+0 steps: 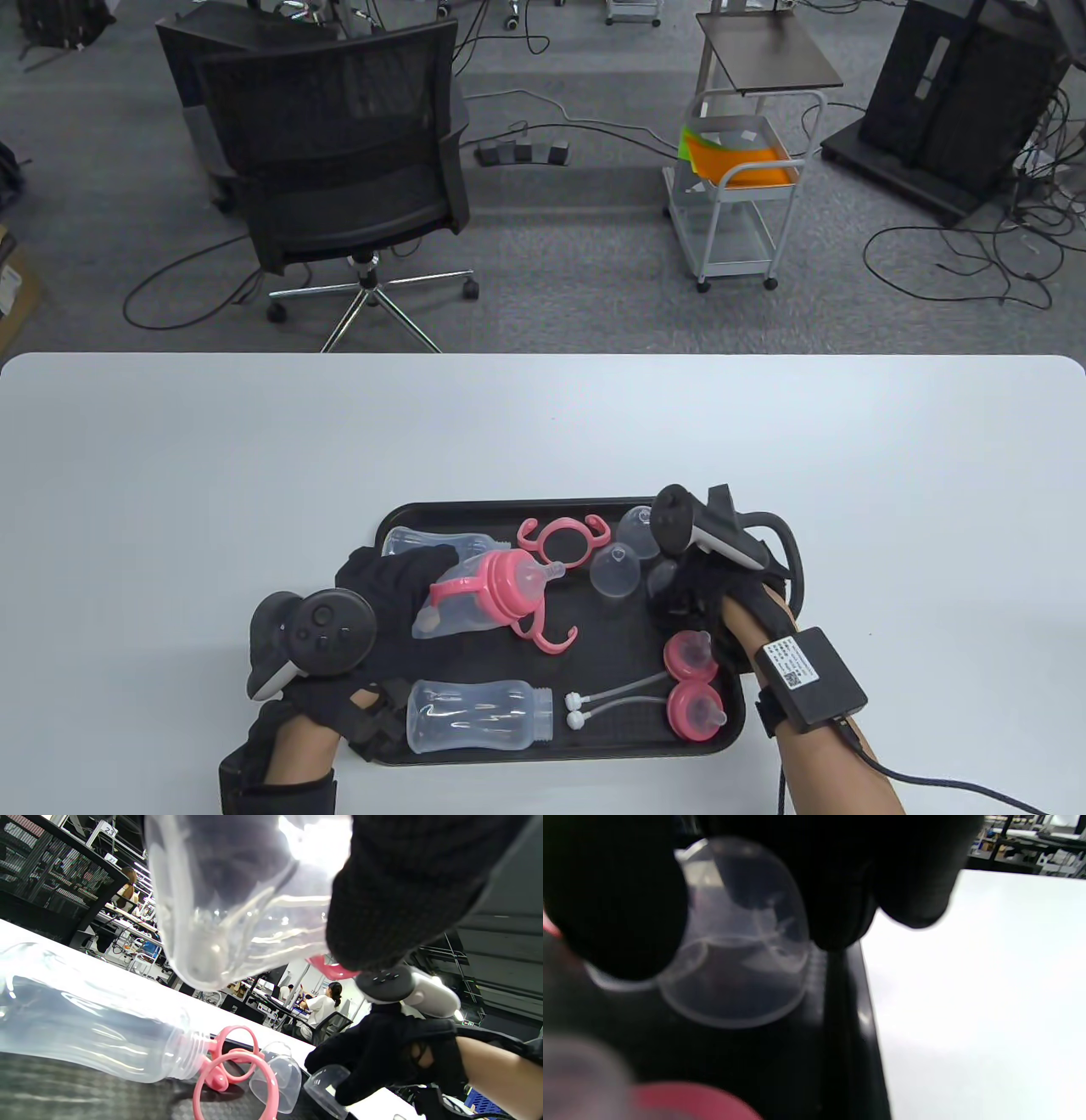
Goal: Assemble baby bottles from components
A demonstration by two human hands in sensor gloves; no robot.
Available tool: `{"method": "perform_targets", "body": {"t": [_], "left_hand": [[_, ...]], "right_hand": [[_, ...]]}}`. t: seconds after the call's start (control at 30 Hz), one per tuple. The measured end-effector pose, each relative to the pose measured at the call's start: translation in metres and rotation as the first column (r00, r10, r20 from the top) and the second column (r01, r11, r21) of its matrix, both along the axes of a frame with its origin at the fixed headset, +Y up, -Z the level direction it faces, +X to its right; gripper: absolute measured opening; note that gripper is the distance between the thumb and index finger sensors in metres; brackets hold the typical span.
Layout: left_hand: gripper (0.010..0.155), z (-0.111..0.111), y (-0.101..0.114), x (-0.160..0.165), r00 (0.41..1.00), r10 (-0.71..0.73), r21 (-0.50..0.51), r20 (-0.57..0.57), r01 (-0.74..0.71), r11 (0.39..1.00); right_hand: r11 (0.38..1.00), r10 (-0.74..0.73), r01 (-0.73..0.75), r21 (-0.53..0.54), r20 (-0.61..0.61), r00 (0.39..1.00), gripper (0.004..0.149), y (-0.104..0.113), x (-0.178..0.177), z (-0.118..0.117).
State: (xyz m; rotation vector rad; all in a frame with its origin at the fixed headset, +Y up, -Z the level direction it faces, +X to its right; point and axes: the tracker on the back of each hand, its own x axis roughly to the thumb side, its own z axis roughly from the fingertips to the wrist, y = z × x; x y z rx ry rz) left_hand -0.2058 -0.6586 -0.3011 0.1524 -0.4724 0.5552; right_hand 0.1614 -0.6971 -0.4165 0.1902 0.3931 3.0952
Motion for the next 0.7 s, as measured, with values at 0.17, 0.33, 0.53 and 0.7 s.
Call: {"method": "perform_targets", "body": {"t": [0.17,0.33,0.53,0.7], "left_hand": [[0.095,0.000,0.000,0.001,1.000,-0.007,-0.004,0.000,0.007,1.000],[0.095,0.000,-0.001,0.004,1.000,-0.022,-0.007,0.006,0.023,1.000],[0.095,0.000,-0.003,0.009,0.999,-0.051,-0.007,0.017,0.051,0.999],[0.095,0.001,-0.002,0.013,0.997,-0.071,0.002,0.028,0.071,0.997]], "right_hand": [[0.972,-0.220,0.222,0.082,-0.034,0.975,0.077,0.033,0.013,0.021],[0.818,-0.562,0.570,0.076,-0.105,0.821,0.077,0.047,0.027,0.047],[0.536,-0.830,0.844,-0.005,-0.182,0.527,0.078,0.046,0.027,0.069],[0.428,-0.876,0.903,-0.044,-0.267,0.402,0.078,0.051,0.017,0.085]]}}
